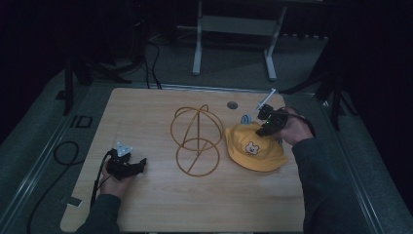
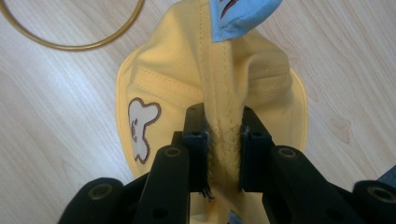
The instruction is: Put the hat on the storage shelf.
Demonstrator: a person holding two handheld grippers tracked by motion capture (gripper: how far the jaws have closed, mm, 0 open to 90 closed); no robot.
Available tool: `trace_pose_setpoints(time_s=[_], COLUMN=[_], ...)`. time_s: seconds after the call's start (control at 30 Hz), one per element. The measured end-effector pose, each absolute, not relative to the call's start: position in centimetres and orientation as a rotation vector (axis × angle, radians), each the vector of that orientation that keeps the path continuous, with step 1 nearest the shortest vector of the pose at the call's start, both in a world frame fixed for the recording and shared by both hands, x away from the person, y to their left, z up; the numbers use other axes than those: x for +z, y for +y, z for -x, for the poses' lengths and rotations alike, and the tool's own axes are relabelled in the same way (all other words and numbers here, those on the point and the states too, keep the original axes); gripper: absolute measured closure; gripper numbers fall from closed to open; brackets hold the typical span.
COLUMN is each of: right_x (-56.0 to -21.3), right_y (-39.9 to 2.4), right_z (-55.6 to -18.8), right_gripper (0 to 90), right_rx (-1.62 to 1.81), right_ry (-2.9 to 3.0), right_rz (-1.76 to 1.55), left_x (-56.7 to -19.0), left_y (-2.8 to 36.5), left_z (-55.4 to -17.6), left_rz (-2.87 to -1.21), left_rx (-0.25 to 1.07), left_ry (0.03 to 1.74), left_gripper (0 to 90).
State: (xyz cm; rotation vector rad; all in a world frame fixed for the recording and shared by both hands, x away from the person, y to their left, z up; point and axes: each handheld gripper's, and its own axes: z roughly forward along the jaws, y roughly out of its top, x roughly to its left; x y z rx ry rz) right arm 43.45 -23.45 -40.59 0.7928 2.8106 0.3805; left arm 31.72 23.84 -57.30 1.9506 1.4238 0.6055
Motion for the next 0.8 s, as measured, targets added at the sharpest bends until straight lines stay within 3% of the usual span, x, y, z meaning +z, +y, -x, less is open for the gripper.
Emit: trace_pose_setpoints(time_s=[0.8], right_x=[-37.4], right_y=[-24.3], right_z=[-41.6], right_gripper=[77.1], right_rx=[0.474], right_ry=[2.788], right_rz=[-0.683], left_x=[-57.3], left_y=[23.8], left_z=[-31.7], left_rz=[-1.951], left_rx=[0.606], left_ry=[1.424], left_gripper=[27.1])
